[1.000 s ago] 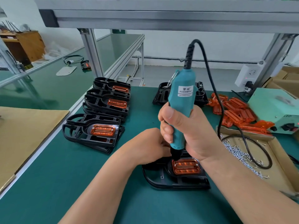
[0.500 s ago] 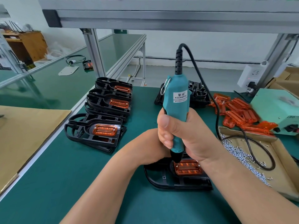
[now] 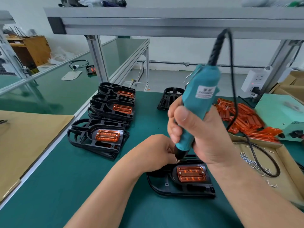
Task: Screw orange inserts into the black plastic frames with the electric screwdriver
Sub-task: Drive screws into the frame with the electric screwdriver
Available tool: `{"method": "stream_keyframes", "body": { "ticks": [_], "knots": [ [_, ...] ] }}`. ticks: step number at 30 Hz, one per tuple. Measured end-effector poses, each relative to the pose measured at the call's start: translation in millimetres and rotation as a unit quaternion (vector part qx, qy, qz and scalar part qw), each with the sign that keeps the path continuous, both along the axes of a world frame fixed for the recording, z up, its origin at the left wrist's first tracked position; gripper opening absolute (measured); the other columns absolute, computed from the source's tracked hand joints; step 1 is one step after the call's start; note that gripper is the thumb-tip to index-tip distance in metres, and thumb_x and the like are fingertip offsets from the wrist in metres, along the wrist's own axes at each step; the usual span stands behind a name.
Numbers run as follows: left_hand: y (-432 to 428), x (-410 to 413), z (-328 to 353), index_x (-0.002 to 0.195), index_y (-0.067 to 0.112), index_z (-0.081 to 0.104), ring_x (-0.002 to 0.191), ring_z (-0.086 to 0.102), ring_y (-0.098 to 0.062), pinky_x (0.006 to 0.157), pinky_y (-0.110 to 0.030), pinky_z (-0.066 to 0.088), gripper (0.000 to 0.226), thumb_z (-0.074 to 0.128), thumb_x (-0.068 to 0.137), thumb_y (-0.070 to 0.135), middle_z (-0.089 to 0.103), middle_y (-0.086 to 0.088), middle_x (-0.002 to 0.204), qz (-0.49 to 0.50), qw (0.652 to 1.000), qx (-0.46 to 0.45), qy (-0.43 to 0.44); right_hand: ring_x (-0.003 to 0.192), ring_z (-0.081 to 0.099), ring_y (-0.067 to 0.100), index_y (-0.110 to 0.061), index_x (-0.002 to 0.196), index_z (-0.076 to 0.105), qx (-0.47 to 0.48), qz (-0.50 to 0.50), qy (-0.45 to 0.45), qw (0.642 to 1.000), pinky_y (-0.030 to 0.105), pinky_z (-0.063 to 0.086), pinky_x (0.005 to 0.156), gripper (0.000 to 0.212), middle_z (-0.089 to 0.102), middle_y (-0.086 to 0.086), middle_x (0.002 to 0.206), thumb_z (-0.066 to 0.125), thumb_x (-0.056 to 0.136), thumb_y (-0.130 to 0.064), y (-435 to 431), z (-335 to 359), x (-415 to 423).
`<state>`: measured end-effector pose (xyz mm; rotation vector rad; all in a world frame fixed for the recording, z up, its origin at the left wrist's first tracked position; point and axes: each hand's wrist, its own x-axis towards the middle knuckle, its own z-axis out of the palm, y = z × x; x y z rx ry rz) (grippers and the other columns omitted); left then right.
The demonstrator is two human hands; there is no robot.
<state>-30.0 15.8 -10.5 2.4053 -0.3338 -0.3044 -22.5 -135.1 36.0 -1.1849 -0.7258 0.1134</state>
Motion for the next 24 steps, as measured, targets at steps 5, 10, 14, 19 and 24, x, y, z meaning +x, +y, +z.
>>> {"method": "stream_keyframes", "body": {
  "ticks": [5,10,14,19,24],
  "knots": [
    [0,-2,2,0.082,0.033,0.076,0.070,0.064,0.000,0.068,-0.026,0.054,0.010,0.075,0.091,0.031,0.071,0.017,0.075,-0.016,1.000,0.025,-0.010,0.053,0.046,0.018,-0.018,0.089,0.065,0.099,-0.086,0.014,0.991,0.027,0.041,0.054,0.043,0.050,0.002,0.063,0.084,0.082,-0.056,-30,7,1],
    [2,-3,6,0.126,0.030,0.073,0.102,0.066,-0.004,0.095,-0.026,0.053,0.034,0.072,0.095,0.043,0.073,0.014,0.114,-0.012,0.998,0.051,-0.033,0.060,0.044,0.010,-0.024,0.088,0.060,0.216,-0.211,0.104,0.948,0.023,0.040,0.057,0.036,0.047,-0.008,0.067,0.056,0.104,-0.056,-76,-12,15],
    [0,-10,9,0.142,0.034,0.060,0.115,0.054,0.005,0.100,-0.021,0.043,0.067,0.077,0.084,0.060,0.061,0.020,0.128,-0.052,0.996,0.053,-0.055,0.062,0.041,0.010,-0.025,0.087,0.059,0.262,-0.266,0.149,0.916,0.023,0.039,0.060,0.037,0.043,-0.007,0.069,0.055,0.106,-0.058,-103,-31,24],
    [-10,-26,5,0.155,0.034,0.031,0.135,0.026,-0.008,0.112,-0.032,0.031,0.113,0.077,0.064,0.082,0.034,0.019,0.138,-0.149,0.978,0.133,-0.057,0.062,0.042,0.011,-0.024,0.088,0.060,0.287,-0.279,0.173,0.900,0.023,0.041,0.061,0.039,0.042,-0.006,0.071,0.064,0.100,-0.061,-113,-41,33],
    [-17,-35,2,0.145,0.026,0.039,0.117,0.024,-0.012,0.101,-0.030,0.030,0.094,0.076,0.071,0.071,0.034,0.011,0.131,-0.155,0.963,0.193,-0.103,0.062,0.043,0.010,-0.025,0.087,0.061,0.284,-0.283,0.188,0.897,0.022,0.043,0.061,0.040,0.043,-0.007,0.071,0.070,0.094,-0.063,-112,-44,34]
  ]
}}
